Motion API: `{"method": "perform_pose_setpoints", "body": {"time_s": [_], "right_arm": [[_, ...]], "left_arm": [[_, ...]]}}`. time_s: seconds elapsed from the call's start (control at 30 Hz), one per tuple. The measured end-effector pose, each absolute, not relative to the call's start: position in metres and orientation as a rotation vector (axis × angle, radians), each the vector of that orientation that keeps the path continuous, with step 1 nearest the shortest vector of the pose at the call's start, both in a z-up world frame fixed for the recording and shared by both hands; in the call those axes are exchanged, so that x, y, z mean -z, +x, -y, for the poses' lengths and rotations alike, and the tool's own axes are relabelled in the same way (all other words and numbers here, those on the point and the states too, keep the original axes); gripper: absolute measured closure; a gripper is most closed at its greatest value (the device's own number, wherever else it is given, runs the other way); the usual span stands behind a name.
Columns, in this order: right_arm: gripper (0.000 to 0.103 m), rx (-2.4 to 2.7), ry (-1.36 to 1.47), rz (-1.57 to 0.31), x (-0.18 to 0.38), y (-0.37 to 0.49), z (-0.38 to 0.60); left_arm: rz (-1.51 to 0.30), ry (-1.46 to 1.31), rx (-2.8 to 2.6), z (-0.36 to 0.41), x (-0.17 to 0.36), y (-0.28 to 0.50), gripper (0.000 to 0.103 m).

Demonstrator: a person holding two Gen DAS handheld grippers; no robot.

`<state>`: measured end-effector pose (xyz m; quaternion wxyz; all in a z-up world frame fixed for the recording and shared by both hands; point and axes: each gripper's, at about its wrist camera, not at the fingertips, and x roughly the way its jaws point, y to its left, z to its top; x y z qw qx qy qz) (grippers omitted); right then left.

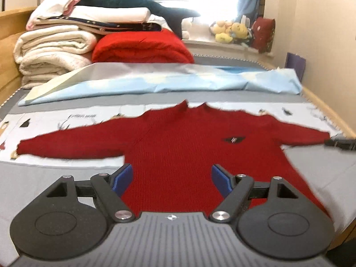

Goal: Fold small clothes
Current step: 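Open both tools and release the flattened sweater on the bed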

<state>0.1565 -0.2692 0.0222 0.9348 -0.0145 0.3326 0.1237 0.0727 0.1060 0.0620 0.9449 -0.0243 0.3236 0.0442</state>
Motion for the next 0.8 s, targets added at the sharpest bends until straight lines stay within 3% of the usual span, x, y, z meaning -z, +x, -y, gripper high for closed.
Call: {"method": "perform_pose_setpoints", "body": {"time_s": [0.3, 0.47, 0.53, 0.6, 0.7, 0.8], "right_arm": [[0.036, -0.112, 0.032, -0.706, -0.024, 0.167, 0.276], [0.037, -0.019, 0.055, -0.721, -0.018, 0.175, 0.287], [0.040, 0.009, 0.052, -0.726, -0.016, 0.179, 0.291], [0.062, 0.018, 0.070, -0.749, -0.012, 0.184, 0.295], [0.081, 0.021, 0.142, -0.751, -0.011, 0.198, 0.311], [0.082, 0.116, 0.211, -0.707, -0.015, 0.225, 0.337]], "left_arm": [[-0.594, -0.063, -0.102, -0.083, -0.126, 0.174, 0.019], [-0.606, -0.059, -0.149, -0.093, -0.079, 0.204, 0.019], [-0.811, -0.043, -0.272, -0.100, -0.046, 0.224, 0.023], [-0.884, -0.211, -0.265, -0.118, -0.037, 0.236, 0.025], [-0.863, -0.273, -0.227, -0.129, -0.042, 0.250, 0.024], [-0.838, -0.204, -0.239, -0.129, -0.044, 0.259, 0.022]]}}
